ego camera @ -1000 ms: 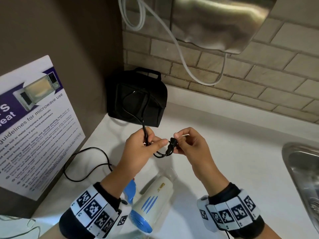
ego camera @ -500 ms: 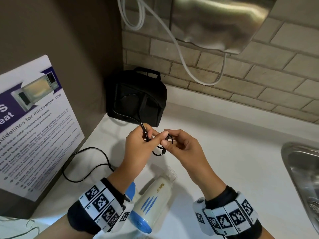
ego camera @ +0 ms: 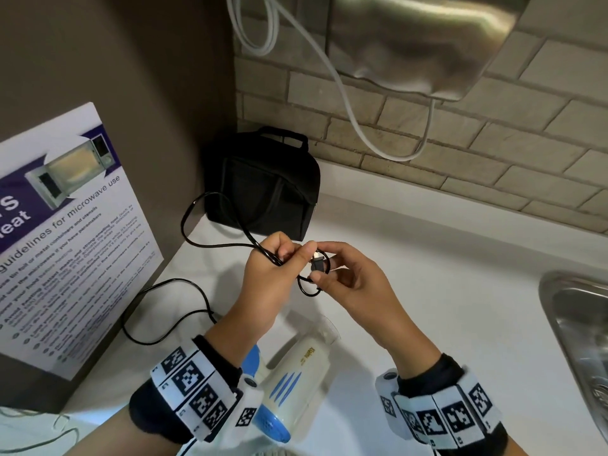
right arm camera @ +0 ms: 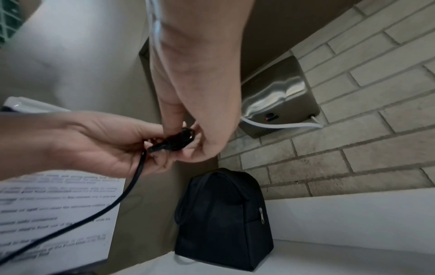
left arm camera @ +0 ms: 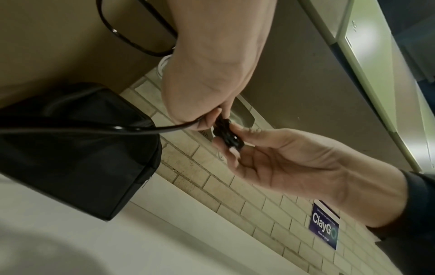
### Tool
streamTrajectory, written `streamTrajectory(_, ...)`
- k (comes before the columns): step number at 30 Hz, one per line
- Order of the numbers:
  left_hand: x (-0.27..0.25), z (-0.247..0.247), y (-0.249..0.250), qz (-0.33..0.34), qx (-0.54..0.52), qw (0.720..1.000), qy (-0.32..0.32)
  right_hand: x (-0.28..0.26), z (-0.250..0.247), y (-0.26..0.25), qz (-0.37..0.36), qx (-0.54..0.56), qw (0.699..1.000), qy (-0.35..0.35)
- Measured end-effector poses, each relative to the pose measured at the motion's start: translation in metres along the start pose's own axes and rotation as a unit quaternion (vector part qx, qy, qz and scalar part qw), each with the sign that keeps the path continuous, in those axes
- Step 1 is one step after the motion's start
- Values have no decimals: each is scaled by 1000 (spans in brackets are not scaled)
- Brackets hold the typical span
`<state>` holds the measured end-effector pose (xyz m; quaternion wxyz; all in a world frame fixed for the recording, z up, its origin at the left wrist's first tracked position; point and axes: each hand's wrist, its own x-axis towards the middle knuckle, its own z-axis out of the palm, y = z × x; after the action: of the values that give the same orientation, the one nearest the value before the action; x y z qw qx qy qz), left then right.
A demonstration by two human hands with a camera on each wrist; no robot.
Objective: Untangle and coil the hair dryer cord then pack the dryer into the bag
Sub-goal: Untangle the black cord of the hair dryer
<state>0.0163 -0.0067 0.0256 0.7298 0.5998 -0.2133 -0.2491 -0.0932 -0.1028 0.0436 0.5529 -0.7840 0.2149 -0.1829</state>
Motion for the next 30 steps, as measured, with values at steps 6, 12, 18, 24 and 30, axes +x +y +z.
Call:
streamTrajectory(6, 6, -3, -9, 11, 120, 992, -30, -13, 17, 5, -74, -174, 977, 101)
streamTrajectory(12, 5, -6, -6, 9, 168, 985, -25, -15, 21, 16, -135, -281, 937, 159)
streamTrajectory(18, 5, -3, -11, 16, 168, 985, -28, -6, 29, 19, -147, -399, 884, 194)
streamTrajectory(24, 10, -10, -11, 8, 129, 991, 18, -10, 34, 17, -216, -411, 863, 198)
streamTrajectory(30, 12, -20, -10, -50, 30, 998, -5, -9, 21, 15, -84, -34, 972, 215)
